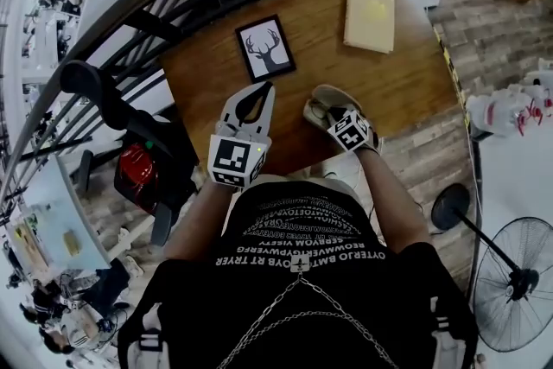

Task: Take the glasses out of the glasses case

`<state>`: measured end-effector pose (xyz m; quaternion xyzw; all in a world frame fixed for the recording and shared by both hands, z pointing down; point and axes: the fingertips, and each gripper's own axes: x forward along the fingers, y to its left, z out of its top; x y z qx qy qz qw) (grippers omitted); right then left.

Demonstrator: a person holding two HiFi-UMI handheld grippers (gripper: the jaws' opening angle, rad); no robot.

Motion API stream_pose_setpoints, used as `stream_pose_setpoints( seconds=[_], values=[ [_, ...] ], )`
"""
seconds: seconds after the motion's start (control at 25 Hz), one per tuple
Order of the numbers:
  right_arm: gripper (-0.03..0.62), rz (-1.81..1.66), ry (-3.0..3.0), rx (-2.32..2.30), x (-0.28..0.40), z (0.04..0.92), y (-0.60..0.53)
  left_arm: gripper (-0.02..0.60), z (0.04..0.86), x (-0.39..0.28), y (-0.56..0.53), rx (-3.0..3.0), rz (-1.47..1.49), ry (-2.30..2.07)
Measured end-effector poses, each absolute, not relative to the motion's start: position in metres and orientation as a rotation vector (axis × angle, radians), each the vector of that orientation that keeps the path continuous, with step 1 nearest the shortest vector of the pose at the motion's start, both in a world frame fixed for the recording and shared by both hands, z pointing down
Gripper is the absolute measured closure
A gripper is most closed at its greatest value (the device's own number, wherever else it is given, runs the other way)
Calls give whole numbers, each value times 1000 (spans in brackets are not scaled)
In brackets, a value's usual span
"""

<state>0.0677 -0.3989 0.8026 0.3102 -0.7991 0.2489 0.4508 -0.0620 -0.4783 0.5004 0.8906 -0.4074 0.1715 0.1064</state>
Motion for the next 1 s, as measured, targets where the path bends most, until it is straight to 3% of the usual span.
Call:
stream_pose_setpoints(
  seconds=[1.0],
  values=[
    [568,509,-2370,1239,117,588,-354,552,451,-35,-387,2693,354,-1260]
  ],
)
